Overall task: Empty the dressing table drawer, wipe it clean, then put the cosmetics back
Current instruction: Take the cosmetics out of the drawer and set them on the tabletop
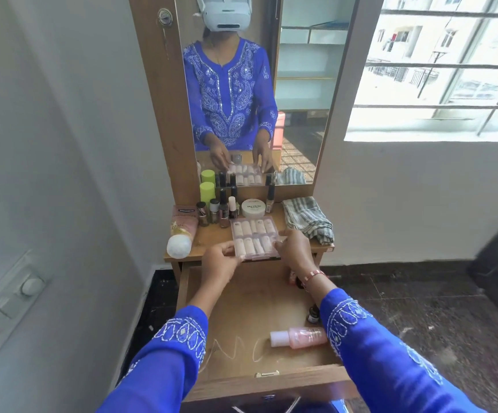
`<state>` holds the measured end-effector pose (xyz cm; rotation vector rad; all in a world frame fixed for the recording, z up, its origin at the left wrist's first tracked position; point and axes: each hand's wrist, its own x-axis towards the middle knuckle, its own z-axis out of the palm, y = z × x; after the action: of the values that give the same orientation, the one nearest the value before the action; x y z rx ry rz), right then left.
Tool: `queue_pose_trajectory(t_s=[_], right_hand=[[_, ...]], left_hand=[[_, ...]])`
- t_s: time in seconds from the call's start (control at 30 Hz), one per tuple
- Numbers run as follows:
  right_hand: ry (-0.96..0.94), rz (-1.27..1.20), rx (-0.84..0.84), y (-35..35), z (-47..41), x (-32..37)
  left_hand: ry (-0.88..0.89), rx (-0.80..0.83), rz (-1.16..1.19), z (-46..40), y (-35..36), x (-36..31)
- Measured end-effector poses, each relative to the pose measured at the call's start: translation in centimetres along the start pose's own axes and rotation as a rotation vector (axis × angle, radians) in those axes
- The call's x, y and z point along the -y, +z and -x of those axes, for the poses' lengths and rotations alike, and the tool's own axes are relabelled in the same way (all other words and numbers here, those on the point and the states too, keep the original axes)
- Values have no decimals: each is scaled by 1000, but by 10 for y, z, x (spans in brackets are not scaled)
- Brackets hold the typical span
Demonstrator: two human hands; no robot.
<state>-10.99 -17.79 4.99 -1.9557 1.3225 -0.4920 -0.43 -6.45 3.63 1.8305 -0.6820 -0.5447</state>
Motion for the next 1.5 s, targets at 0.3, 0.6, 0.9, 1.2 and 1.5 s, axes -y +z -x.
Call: queue_pose_trajectory(t_s=[0.3,0.6,0.9,1.2,1.5], right_hand=[[-100,44,-65,-8,14,-8],[-208,325,323,2,85,-53],[-270,709,528,33,97,-80],[-251,90,193,30,92,-68],[-24,-536,193,22,88,-58]], left_hand=[[46,-104,-79,10,0,5],[-91,-121,73,60,6,49],[-144,50,68,82,18,68],[-147,184,102,77,15,74],[-47,419,101,88,17,66]])
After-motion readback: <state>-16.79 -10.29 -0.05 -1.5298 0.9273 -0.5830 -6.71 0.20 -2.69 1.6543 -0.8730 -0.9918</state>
